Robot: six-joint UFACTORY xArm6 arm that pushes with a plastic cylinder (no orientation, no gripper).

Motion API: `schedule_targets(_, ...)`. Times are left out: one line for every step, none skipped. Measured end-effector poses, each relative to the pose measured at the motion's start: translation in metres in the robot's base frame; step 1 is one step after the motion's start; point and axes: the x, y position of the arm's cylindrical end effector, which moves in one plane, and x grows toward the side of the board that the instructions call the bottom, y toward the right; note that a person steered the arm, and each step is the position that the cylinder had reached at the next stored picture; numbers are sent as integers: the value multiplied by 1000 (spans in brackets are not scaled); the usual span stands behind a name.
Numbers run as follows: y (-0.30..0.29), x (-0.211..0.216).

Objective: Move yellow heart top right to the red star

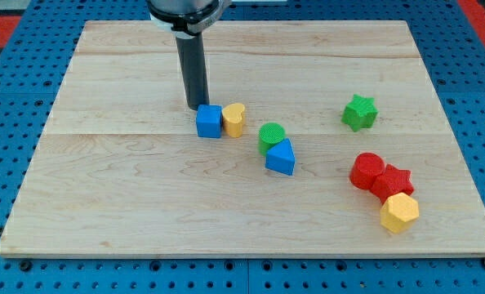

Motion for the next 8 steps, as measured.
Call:
schedule_targets(12,15)
schedule_targets(12,15)
schedule_targets(32,25)
schedule_targets(74,27)
schedule_targets(106,27)
schedule_targets(131,27)
schedule_targets(152,27)
schedule_targets(173,28)
